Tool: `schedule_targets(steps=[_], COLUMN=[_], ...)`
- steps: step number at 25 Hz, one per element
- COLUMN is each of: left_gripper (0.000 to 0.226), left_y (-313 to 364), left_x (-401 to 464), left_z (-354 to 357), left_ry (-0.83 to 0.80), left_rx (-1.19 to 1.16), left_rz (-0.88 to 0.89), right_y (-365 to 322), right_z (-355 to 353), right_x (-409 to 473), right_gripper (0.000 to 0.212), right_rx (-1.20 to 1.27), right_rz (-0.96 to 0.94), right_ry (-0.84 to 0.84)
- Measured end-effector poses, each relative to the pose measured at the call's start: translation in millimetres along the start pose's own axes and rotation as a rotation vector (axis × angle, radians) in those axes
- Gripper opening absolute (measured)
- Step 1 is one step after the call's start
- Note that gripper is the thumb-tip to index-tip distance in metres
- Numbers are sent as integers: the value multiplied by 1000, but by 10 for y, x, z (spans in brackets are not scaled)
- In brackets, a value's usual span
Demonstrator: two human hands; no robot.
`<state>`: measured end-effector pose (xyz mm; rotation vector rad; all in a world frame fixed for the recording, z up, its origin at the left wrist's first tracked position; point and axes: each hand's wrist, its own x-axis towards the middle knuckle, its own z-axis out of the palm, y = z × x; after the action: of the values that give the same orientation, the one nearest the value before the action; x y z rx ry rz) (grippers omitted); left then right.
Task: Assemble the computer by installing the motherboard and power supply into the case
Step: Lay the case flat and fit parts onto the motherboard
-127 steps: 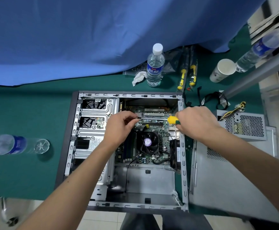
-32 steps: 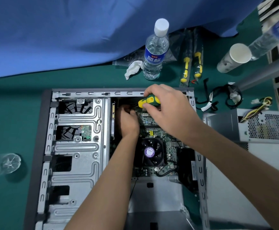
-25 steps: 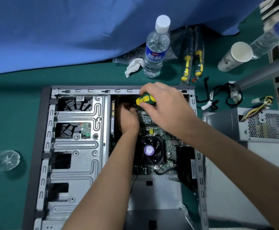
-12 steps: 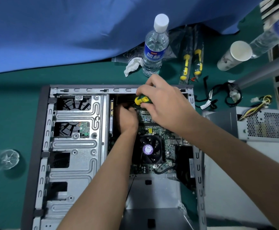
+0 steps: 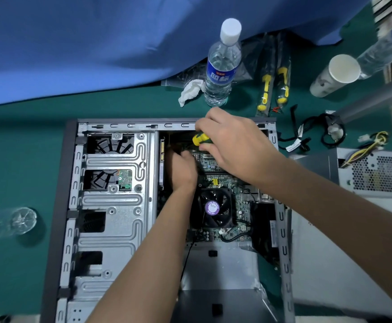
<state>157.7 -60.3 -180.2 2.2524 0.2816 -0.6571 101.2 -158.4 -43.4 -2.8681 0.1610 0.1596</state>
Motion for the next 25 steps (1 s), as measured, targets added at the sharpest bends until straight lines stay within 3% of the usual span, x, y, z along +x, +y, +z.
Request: schedule_targets(steps=[8,12,16,19,21,23,25], left_gripper=[43,36,22,28,32,33,37], left_y=[-68,-57,10,50,56,9,-70], left_x=[19,-2,-246,-533,-743,-857,-772], left_z=[25,3,-150,-367,-602,-928,-1248], left_ry=[-16,-11,-148,-279,-317,-212,8], left_rx=[13,40,146,527,662,640,538], left_rz=[-79,-34,219,485,689,845,911], right_y=[41,-19,11,-68,-130,-147,-130], right_z=[113,71,-12,-50,-67,-72,-102], right_x=[-143,-13,58,105,140,147,121], right_gripper=[33,23,34,20,26,24,20], right_rx=[99,-25,-57,-170,-262,-180,13], right_rz=[91,-32,-130,-69,21,45,14], right_ry=[106,-6,-103,-124,-102,-106,-135])
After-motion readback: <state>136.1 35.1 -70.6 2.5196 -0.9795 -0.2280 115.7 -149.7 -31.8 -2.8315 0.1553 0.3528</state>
